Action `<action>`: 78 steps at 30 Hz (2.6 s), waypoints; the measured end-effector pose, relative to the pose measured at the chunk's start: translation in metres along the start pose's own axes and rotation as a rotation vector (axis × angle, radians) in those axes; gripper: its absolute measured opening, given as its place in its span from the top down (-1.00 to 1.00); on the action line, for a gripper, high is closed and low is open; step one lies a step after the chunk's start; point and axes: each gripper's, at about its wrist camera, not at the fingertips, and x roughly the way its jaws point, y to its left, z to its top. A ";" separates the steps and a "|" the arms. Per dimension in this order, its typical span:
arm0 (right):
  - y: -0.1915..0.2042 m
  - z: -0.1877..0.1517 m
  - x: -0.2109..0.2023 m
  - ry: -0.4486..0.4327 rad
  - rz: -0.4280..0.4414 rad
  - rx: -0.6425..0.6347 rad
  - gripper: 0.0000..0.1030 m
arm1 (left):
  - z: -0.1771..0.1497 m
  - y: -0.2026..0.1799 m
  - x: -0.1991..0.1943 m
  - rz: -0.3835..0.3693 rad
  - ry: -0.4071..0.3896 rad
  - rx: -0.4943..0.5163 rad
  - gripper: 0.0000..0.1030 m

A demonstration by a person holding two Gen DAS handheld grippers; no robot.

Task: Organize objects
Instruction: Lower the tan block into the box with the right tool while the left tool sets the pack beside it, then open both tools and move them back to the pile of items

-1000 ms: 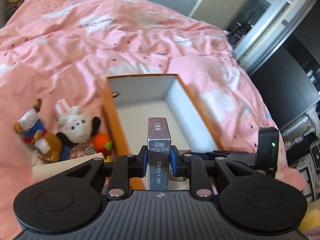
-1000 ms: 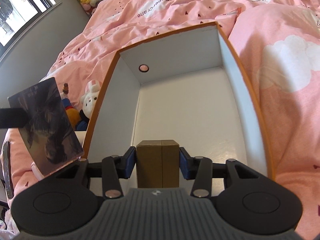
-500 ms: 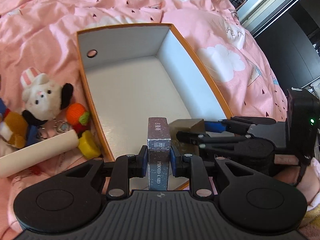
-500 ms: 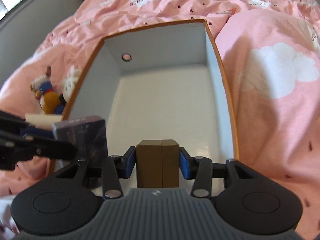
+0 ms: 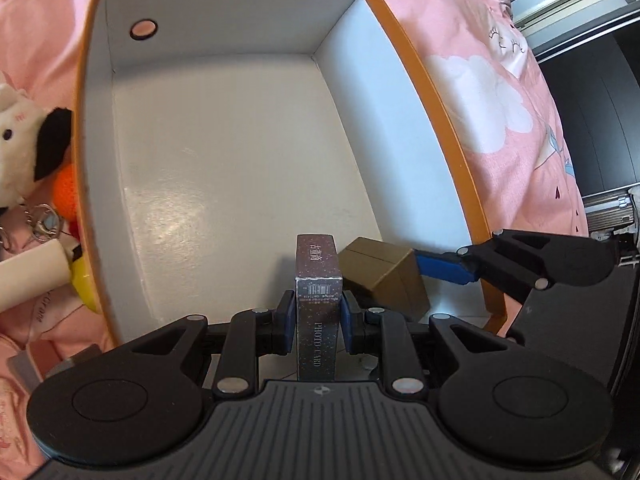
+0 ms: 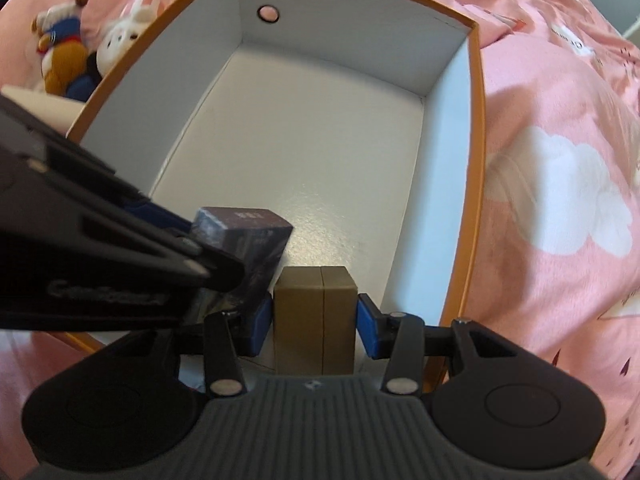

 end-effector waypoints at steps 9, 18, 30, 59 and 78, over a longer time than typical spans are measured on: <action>-0.009 -0.003 -0.013 -0.014 -0.010 -0.029 -0.22 | 0.005 0.004 0.015 -0.026 0.009 -0.064 0.52; -0.029 -0.018 -0.053 -0.119 -0.034 -0.030 -0.19 | 0.006 0.011 0.022 -0.055 0.009 -0.196 0.48; -0.009 -0.015 -0.052 -0.134 -0.088 -0.150 -0.19 | -0.007 0.037 0.030 -0.250 0.079 -0.376 0.09; -0.001 -0.017 -0.055 -0.119 -0.152 -0.200 -0.17 | -0.023 0.025 0.010 -0.228 -0.054 -0.275 0.25; 0.051 -0.013 -0.110 -0.468 0.000 -0.101 -0.18 | -0.057 0.030 -0.109 0.028 -0.392 -0.048 0.24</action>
